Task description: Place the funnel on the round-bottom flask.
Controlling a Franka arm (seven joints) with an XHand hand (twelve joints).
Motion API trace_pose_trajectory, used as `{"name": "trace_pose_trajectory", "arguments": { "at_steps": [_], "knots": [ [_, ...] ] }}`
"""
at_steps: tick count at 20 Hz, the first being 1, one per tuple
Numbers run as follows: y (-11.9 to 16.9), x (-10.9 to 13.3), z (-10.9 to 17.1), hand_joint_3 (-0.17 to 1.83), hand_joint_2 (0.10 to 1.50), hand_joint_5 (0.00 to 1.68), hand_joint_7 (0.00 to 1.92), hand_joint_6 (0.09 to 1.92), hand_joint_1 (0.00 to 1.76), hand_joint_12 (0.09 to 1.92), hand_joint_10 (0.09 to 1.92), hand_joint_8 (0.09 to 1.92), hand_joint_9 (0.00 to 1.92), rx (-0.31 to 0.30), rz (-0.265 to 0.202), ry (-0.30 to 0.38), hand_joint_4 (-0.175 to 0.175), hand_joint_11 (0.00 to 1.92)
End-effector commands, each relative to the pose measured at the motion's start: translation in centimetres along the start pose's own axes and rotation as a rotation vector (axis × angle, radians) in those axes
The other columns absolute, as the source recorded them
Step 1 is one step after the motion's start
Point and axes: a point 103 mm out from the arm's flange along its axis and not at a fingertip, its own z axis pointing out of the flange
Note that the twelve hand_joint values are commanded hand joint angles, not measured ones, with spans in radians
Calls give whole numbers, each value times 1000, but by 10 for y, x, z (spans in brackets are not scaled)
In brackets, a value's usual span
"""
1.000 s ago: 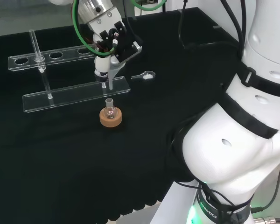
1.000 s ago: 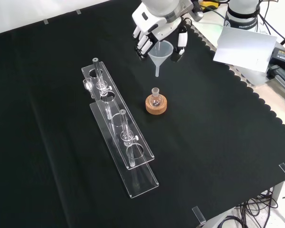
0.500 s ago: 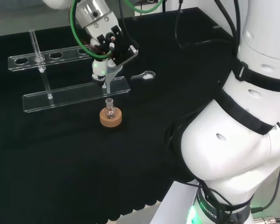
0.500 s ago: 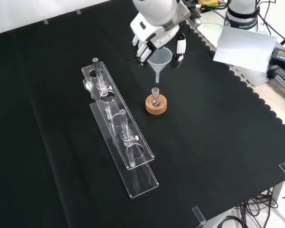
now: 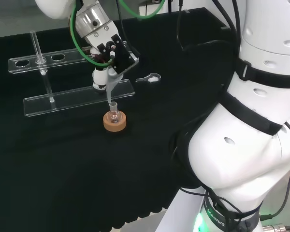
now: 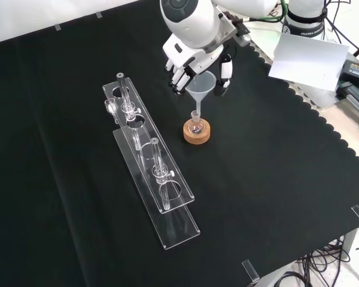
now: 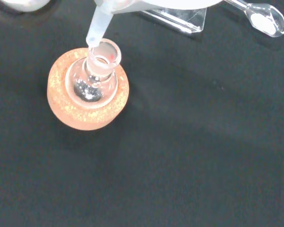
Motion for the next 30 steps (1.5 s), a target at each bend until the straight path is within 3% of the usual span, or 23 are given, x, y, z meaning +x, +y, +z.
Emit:
{"name": "trace_pose_trajectory", "arguments": {
  "at_steps": [1,6,10,12,21,23,30],
  "knots": [
    [5,5,-1,528,751,635,649,806,813,1243,469,756,1018,-6,-4,-6,-51,645],
    [7,2,1,532,750,634,646,808,813,1241,471,759,1015,9,-1,17,-51,647],
    [14,-14,9,534,750,634,644,809,813,1240,474,761,1014,10,-5,31,-51,648],
    [13,-6,5,536,749,634,643,810,813,1240,475,762,1013,9,8,3,-50,649],
    [12,-14,11,540,748,639,639,812,814,1239,479,765,1010,5,-6,38,-48,650],
    [13,-10,14,541,748,643,639,814,814,1239,480,766,1009,27,29,4,-47,650],
    [16,-9,19,545,747,647,638,814,814,1239,483,768,1007,41,39,0,-46,650]
  ]
}}
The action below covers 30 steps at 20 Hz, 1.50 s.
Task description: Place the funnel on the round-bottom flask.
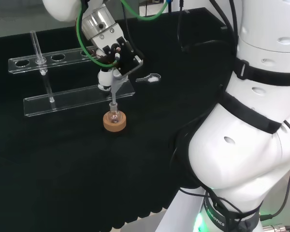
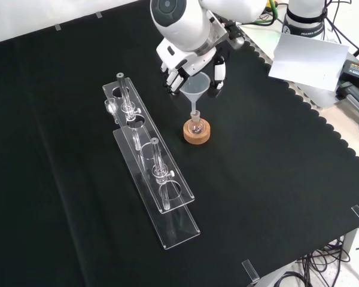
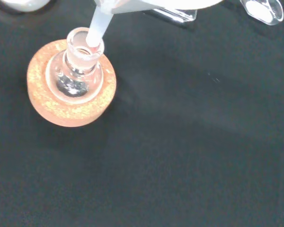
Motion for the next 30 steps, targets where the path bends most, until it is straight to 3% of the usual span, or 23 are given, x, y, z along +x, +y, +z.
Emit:
{"name": "trace_pose_trajectory", "arguments": {
  "at_steps": [1,10,30],
  "knots": [
    [4,2,5,545,747,647,637,814,814,1239,484,768,1006,17,13,-12,-46,650],
    [14,5,15,549,746,649,634,814,814,1239,488,770,1005,30,0,6,-46,650],
    [19,22,21,553,746,649,627,812,812,1239,491,771,993,60,-2,-28,-46,649]
  ]
}}
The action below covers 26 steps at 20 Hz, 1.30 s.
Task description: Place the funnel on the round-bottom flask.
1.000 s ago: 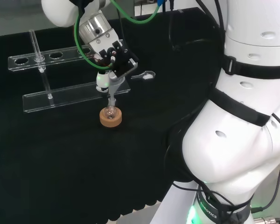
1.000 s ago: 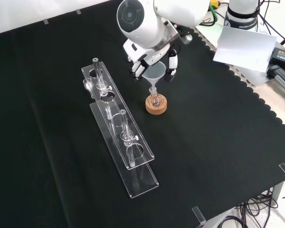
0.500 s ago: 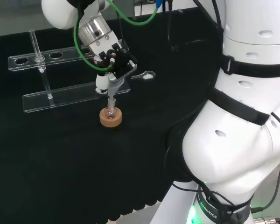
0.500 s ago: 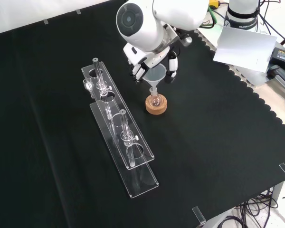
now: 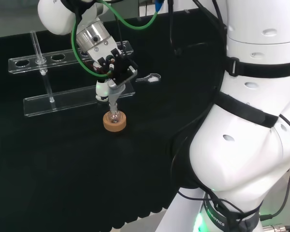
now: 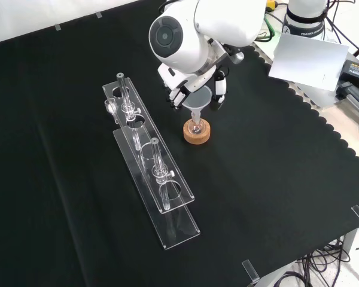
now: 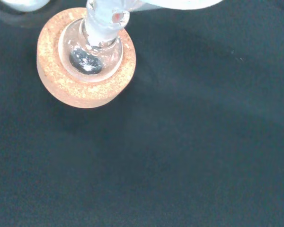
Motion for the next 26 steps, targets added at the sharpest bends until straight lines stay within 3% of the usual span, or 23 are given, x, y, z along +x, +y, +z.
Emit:
{"name": "trace_pose_trajectory", "arguments": {
  "at_steps": [1,16,26],
  "knots": [
    [0,-2,1,553,746,648,626,812,812,1239,491,771,991,1,5,1,-46,649],
    [1,-2,7,549,739,451,517,739,799,1253,537,798,860,20,0,9,-76,609],
    [0,-4,8,550,730,432,504,688,793,1264,563,805,837,36,-4,10,-80,585]
  ]
}}
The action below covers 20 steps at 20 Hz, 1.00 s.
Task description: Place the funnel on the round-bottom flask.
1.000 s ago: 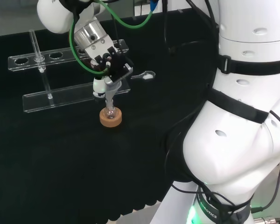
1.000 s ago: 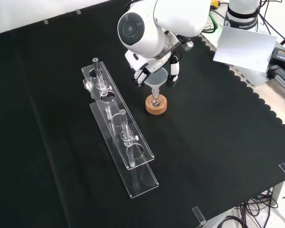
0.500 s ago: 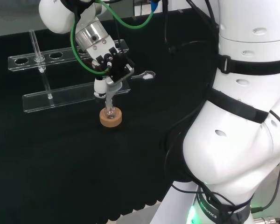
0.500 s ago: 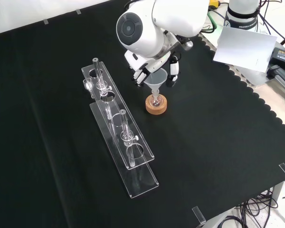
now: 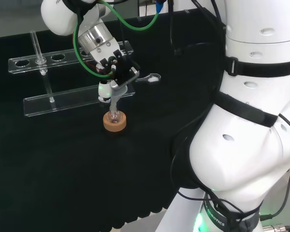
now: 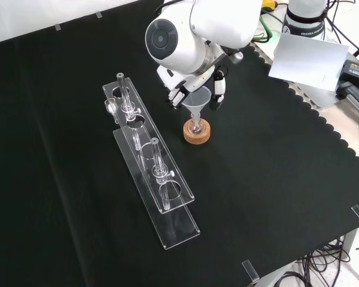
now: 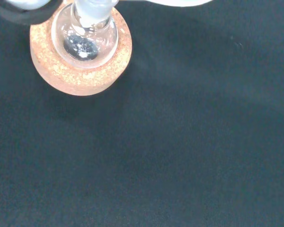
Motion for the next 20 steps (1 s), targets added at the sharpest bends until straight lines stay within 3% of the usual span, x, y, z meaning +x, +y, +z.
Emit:
{"name": "trace_pose_trajectory", "arguments": {
  "at_steps": [1,20],
  "knots": [
    [-1,-1,0,550,729,429,504,685,792,1264,563,805,836,4,-5,1,-80,584],
    [-8,-3,5,557,714,390,488,591,778,1271,582,801,804,2,-2,17,-85,569]
  ]
}}
